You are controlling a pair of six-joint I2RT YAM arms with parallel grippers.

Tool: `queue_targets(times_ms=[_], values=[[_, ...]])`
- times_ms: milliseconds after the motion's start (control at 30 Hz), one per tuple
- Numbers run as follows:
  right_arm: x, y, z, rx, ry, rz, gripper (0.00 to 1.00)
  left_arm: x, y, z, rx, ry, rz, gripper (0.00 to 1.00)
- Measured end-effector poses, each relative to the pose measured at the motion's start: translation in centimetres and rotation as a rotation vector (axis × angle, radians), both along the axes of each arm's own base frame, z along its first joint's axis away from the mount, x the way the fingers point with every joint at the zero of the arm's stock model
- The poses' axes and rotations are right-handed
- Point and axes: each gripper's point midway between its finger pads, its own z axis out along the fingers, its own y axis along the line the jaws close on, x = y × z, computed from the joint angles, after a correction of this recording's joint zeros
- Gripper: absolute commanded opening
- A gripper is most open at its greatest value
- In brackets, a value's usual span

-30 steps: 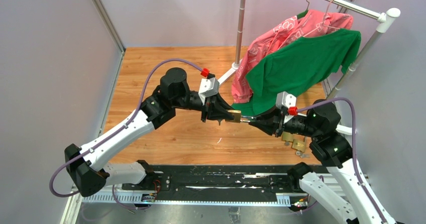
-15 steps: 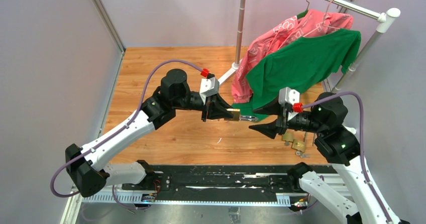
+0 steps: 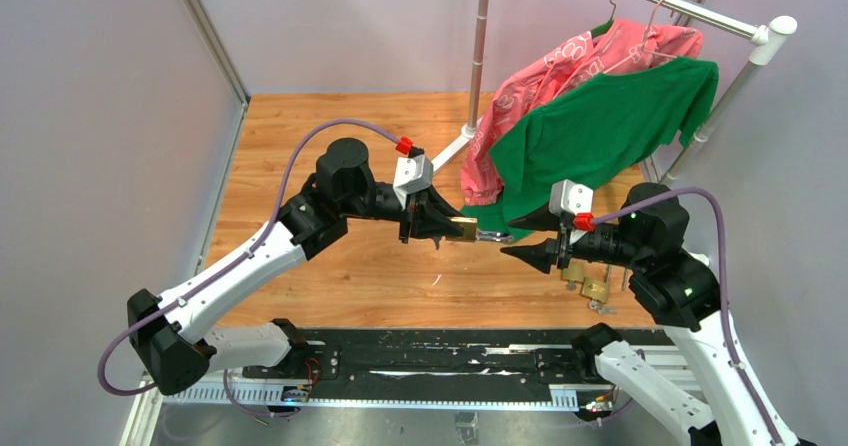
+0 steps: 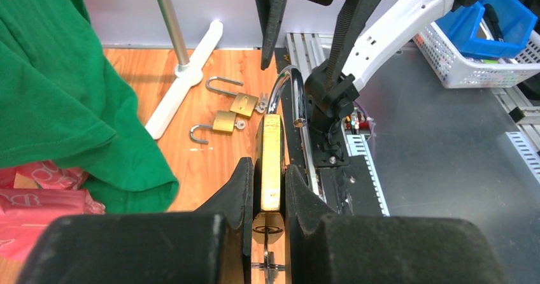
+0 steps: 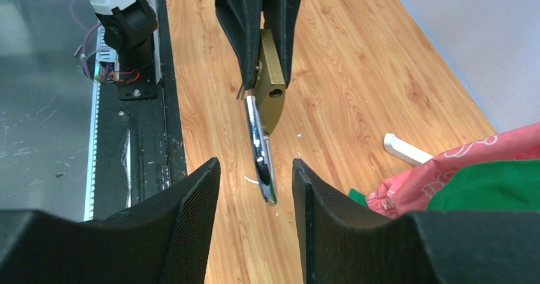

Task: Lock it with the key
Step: Lock the lock.

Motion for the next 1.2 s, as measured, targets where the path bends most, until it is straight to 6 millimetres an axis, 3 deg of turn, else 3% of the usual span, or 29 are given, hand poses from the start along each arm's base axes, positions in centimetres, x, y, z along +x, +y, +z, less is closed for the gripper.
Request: queue_targets(times_ms=[167,333,467,533,567,867,1200], values=[[1.0,0.4,-0.1,-0.002,0.001,-0.011,0.4,-0.1,0.0,-0.1,0.001,-0.005,-0.01,0.0],[1.6,0.8,-0.6,0.001,0.012,-0.011,0.38,-0.3,0.0,-0.1,-0.002,-0.016,-0.02,0.0],[1.9,1.0,-0.9,0.001,0.023,-0.008,0.19,-0.3,0.0,-0.1,-0.004,-0.028,-0.026,0.0],[2.0,1.1,-0.9,0.002,0.032,-0.004,0.02,-0.3,0.1,-0.1,-0.005,-0.034,-0.028,0.0],[2.0,1.2,-0.9,0.005,0.037,-0.002,0.0,-0.3,0.1,-0.1,-0.005,-0.037,-0.03,0.0],[1.3,1.5,-0.9,0.016,0.061,0.045,0.0,-0.7,0.1,-0.2,-0.001,-0.007,-0.037,0.0],[1.9,1.7,-1.6,0.004,0.086,0.034,0.0,-0.5,0.2,-0.6,0.013,0.019,-0.027,0.0]])
